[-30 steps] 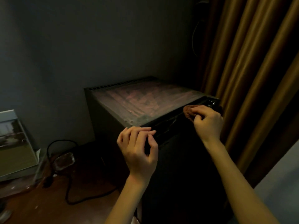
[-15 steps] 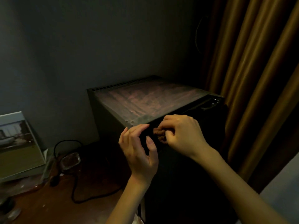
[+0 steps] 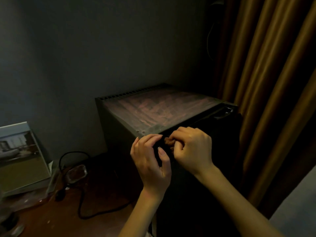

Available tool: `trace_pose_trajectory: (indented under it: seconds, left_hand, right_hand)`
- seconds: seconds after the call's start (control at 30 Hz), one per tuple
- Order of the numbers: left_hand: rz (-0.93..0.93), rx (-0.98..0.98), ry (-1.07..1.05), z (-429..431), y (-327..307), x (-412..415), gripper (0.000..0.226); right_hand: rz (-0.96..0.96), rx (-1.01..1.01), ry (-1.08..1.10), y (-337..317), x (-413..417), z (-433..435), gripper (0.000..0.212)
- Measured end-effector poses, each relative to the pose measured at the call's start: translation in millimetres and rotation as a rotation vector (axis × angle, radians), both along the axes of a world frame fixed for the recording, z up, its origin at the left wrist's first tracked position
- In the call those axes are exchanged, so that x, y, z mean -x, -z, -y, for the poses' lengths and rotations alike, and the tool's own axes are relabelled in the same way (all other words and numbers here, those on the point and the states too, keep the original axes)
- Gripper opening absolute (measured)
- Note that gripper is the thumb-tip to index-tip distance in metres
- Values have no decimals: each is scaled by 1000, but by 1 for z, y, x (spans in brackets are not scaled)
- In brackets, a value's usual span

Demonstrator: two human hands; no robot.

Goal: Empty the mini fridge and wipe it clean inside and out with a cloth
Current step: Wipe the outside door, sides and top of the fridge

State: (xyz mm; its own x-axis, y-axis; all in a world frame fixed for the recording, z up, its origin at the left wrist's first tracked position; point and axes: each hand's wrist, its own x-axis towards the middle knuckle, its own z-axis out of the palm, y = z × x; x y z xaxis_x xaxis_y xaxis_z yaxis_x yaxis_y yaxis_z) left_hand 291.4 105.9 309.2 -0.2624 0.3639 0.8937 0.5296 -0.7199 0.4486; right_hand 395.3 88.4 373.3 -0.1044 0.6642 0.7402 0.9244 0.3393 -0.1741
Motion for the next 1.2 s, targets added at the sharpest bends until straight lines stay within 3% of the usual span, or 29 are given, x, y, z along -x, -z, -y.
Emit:
trace_pose_trajectory:
  seconds: [0.27, 0.37, 0.63, 0.93, 1.2]
  left_hand:
    - [-258, -80, 63, -8, 5, 24, 14]
    - [-331, -97, 124, -15, 9, 36, 23]
    - [-416, -205, 194, -24, 8, 48, 23]
    - [-412, -442, 399, -35, 10, 95, 27]
    - [-460, -500, 523, -43, 5, 179, 29]
  right_hand:
    - [-91, -72, -3, 8, 2, -1, 23]
    - [-151, -111, -5, 14, 4, -3, 24]
    - [-318, -178, 82, 23, 29, -1, 22]
    - [-286, -233, 168, 26, 84, 24, 23]
    - [-244, -306, 248, 28, 167, 39, 23]
